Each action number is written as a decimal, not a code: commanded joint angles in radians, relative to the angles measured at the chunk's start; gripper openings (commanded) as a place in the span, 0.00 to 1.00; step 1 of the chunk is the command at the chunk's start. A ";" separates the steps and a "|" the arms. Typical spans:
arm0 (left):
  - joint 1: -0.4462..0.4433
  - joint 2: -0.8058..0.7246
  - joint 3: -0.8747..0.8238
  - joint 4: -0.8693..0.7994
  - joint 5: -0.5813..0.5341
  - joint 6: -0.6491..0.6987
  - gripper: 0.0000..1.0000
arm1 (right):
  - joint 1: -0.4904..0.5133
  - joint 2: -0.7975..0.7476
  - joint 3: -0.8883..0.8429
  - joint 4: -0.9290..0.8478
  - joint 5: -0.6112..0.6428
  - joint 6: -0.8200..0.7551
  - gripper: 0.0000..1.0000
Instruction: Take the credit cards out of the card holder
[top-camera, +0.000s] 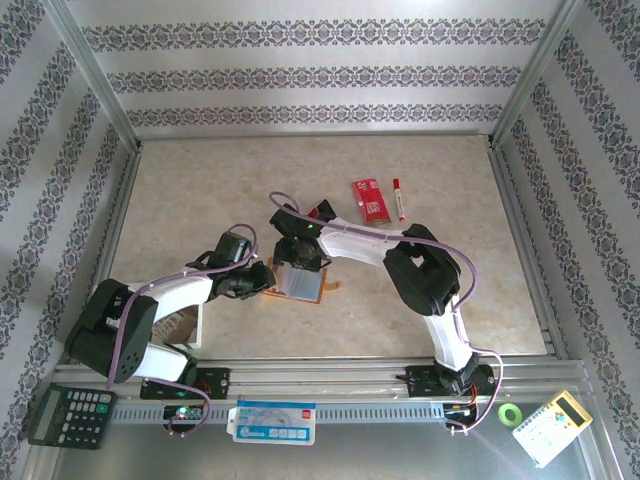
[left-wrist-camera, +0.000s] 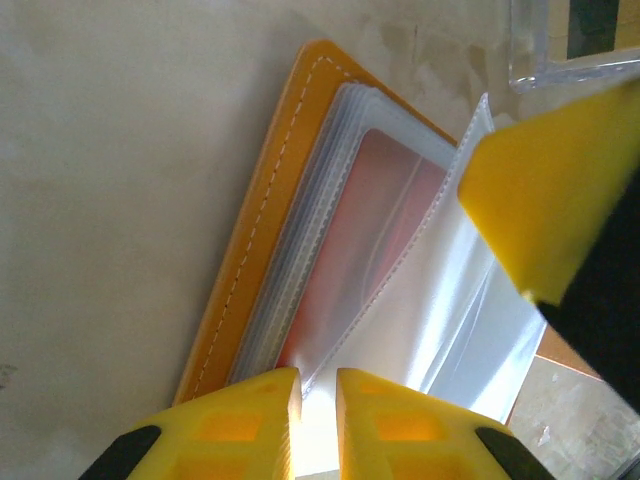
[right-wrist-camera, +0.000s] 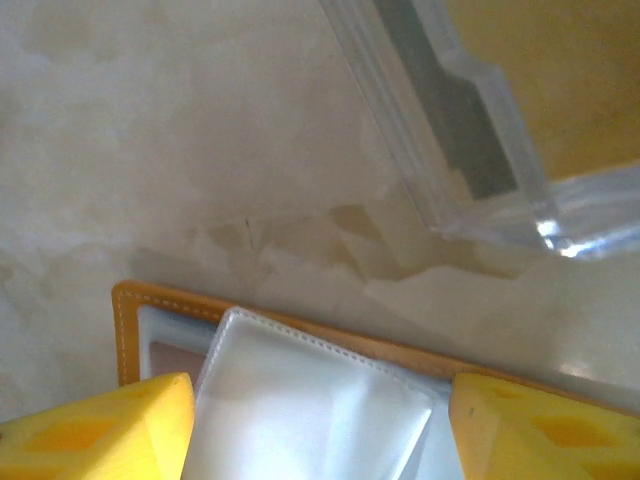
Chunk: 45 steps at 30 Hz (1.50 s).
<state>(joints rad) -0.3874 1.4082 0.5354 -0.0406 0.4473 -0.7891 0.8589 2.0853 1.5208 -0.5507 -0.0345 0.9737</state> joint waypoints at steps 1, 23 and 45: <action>-0.011 0.023 -0.012 -0.045 0.005 0.022 0.18 | -0.006 0.031 0.051 -0.072 0.025 0.011 0.70; -0.006 -0.026 -0.028 -0.030 0.008 -0.016 0.27 | 0.003 -0.127 -0.141 -0.179 0.109 -0.056 0.63; 0.044 -0.120 0.073 -0.139 -0.017 -0.005 0.40 | 0.024 -0.336 -0.330 -0.007 -0.008 -0.131 0.48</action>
<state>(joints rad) -0.3698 1.3022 0.5930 -0.1181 0.4587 -0.8040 0.8623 1.7123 1.1790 -0.6014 0.0158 0.8806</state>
